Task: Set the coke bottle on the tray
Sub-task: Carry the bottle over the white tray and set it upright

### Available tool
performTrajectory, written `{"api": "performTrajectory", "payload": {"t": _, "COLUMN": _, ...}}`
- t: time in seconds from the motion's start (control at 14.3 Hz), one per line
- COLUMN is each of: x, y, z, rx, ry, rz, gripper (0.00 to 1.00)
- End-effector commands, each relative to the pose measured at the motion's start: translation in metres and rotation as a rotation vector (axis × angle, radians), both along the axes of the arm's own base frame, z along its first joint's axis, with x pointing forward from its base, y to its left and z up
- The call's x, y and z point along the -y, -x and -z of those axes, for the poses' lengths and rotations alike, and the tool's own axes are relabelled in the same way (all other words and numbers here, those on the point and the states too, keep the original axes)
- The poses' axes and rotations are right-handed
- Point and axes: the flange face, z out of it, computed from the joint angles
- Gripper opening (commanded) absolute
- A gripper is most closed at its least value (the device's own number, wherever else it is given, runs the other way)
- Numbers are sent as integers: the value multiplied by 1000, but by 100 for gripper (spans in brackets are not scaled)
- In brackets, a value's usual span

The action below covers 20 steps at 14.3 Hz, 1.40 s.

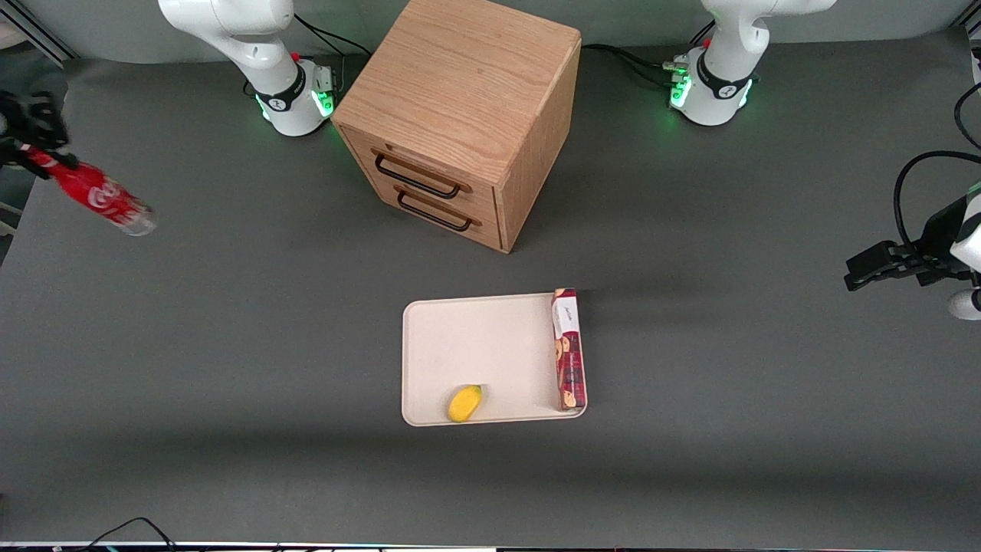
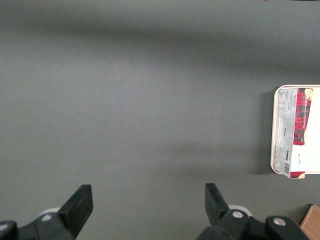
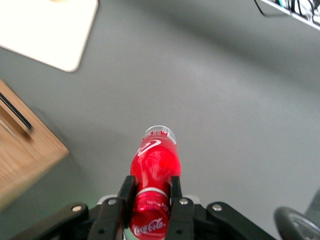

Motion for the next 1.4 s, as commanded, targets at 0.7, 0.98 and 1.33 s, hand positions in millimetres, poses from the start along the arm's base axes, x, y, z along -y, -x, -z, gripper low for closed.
{"api": "performTrajectory", "payload": {"t": 0.7, "x": -319, "y": -135, "z": 252, "rx": 92, "ry": -76, "rz": 620, "gripper": 4}}
{"api": "performTrajectory", "payload": {"t": 0.98, "x": -341, "y": -131, "z": 325, "rx": 71, "ry": -92, "rz": 648, "gripper": 4}}
{"api": "performTrajectory", "payload": {"t": 1.33, "x": -342, "y": -122, "z": 349, "rx": 51, "ry": -59, "rz": 636, "gripper": 77}}
